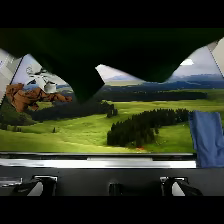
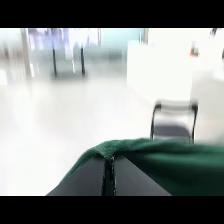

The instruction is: Fold the clothes and pants, and hang the long-sleeved shirts on hangers.

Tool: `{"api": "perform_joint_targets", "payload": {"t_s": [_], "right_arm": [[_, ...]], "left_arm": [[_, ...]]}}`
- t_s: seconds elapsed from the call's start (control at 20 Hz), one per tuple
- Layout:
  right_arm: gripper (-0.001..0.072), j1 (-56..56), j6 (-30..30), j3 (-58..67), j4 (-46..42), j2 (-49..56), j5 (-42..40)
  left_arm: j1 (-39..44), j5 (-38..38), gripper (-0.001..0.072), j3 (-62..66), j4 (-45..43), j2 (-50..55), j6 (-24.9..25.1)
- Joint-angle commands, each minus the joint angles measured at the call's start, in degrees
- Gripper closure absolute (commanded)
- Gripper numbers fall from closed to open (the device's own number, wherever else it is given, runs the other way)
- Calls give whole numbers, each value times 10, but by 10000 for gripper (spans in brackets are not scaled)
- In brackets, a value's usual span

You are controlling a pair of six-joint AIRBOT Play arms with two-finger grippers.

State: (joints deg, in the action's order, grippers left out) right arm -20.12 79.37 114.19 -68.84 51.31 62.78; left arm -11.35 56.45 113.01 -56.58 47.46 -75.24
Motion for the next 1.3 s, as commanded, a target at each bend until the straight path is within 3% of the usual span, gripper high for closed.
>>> {"api": "perform_joint_targets", "payload": {"t_s": [0.0,0.3,0.4,0.55,0.65,0.75,0.95,1.05,1.25], "right_arm": [[664,0,21,25,-24,-71,14],[664,0,31,26,-26,-60,2],[665,0,42,26,-29,-10,90],[666,1,61,-10,-23,127,294],[666,1,68,-81,-23,215,335],[666,10,68,-178,-28,285,301],[665,86,91,-283,-74,414,167],[664,108,141,-283,-77,456,66],[664,105,200,-276,-63,463,-168]], "left_arm": [[0,-10,689,33,-7,-51,-8],[0,-12,689,34,-28,-31,-30],[0,56,689,33,-56,6,-61],[6,181,688,-41,-45,95,-88],[28,204,688,-151,-45,160,-86],[57,167,688,-285,-45,223,-77],[109,-21,686,-447,18,364,-77],[113,-77,687,-436,64,431,-77],[110,-177,687,-353,71,481,-43]]}}
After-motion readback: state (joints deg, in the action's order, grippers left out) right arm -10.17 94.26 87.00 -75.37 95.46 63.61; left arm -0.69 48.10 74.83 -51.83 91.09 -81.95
